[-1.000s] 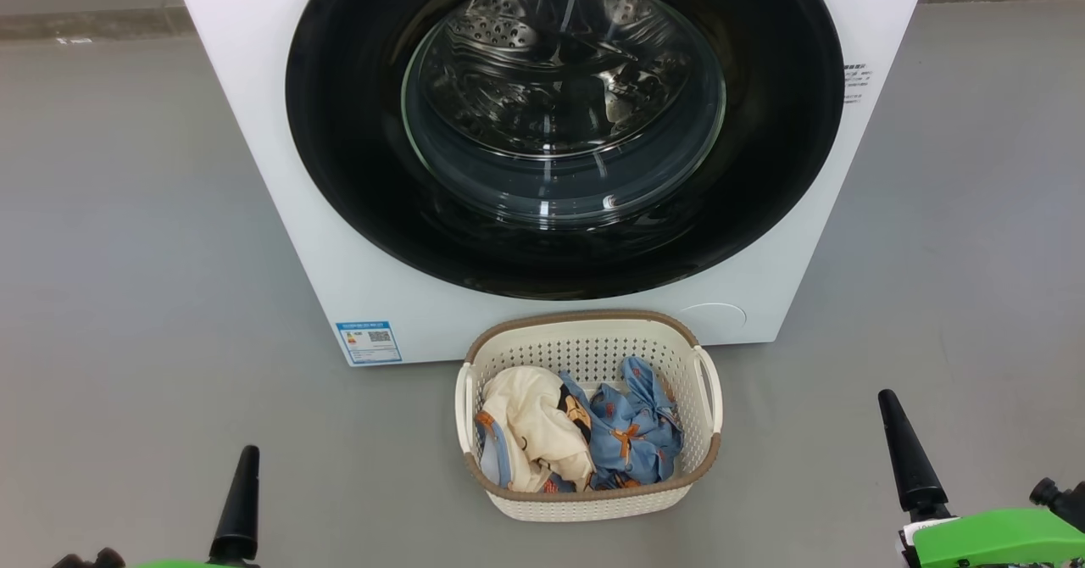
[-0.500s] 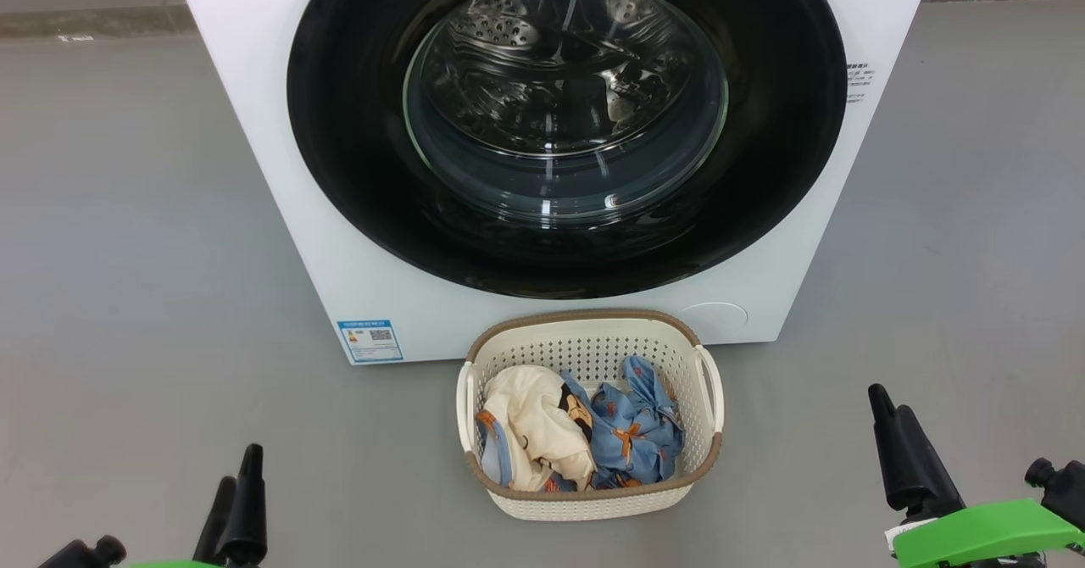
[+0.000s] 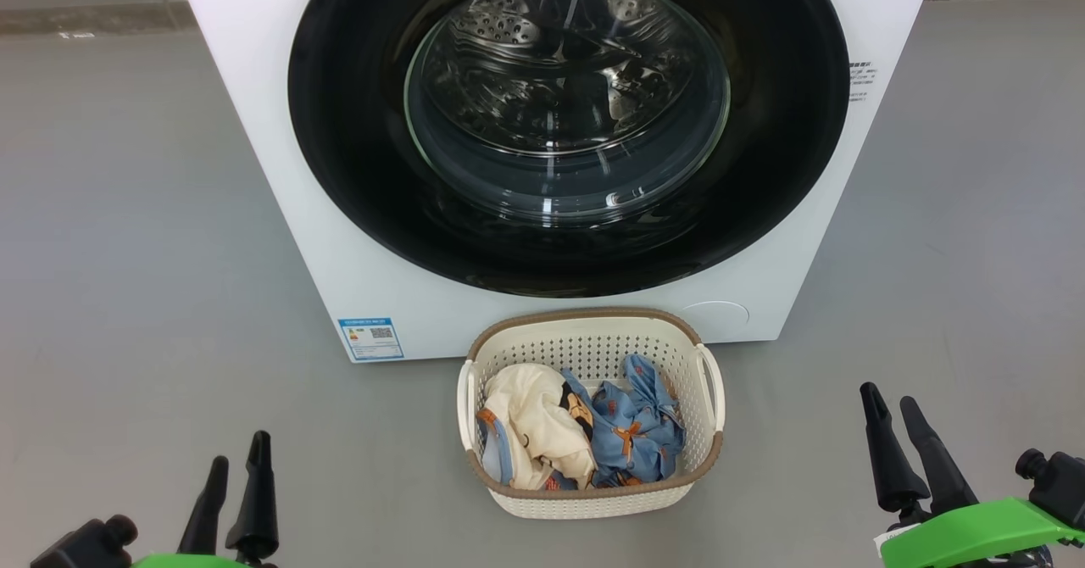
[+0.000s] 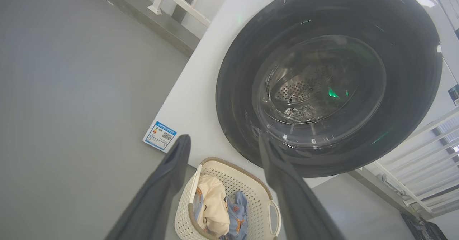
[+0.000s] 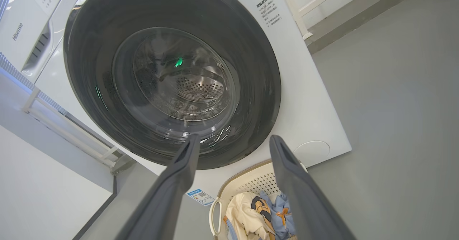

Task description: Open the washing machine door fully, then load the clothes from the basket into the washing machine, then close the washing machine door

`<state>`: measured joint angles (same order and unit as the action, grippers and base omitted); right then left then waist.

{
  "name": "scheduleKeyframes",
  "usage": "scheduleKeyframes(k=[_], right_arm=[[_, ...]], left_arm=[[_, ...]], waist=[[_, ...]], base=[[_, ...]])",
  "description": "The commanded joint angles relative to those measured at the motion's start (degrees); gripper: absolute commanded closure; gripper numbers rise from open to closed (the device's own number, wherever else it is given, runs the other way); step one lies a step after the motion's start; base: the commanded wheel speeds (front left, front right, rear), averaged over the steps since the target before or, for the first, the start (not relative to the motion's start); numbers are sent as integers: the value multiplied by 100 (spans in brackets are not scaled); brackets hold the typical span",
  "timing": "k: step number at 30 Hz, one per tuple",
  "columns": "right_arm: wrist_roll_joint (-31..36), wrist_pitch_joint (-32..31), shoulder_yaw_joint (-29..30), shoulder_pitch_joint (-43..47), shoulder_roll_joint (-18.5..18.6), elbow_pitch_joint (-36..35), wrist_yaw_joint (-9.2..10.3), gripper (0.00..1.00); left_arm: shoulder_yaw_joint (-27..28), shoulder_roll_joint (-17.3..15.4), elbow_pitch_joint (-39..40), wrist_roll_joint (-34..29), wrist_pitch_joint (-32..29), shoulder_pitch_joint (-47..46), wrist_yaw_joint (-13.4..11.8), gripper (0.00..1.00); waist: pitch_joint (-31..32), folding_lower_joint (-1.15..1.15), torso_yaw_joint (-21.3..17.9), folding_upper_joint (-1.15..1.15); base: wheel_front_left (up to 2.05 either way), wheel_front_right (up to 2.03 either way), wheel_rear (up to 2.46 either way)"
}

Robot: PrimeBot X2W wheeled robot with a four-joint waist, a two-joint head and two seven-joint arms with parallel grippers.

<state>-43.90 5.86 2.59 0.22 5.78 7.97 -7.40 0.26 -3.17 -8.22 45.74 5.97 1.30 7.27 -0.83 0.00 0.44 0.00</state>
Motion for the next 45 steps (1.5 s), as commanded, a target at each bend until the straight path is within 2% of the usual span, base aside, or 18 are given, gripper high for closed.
scheduleKeyframes(k=[1, 45], right_arm=[[222, 90, -105, 4, 115, -196, -5, 0], [3066, 827, -191, 226, 371, -38, -9, 0]], left_arm=[[92, -152, 208, -232, 73, -44, 14, 0], [-67, -486, 694, -3477, 816, 188, 21, 0]], waist=[[-3, 0, 1, 0], [-24, 0, 26, 0]], base=[[0, 0, 0], [0, 0, 0]])
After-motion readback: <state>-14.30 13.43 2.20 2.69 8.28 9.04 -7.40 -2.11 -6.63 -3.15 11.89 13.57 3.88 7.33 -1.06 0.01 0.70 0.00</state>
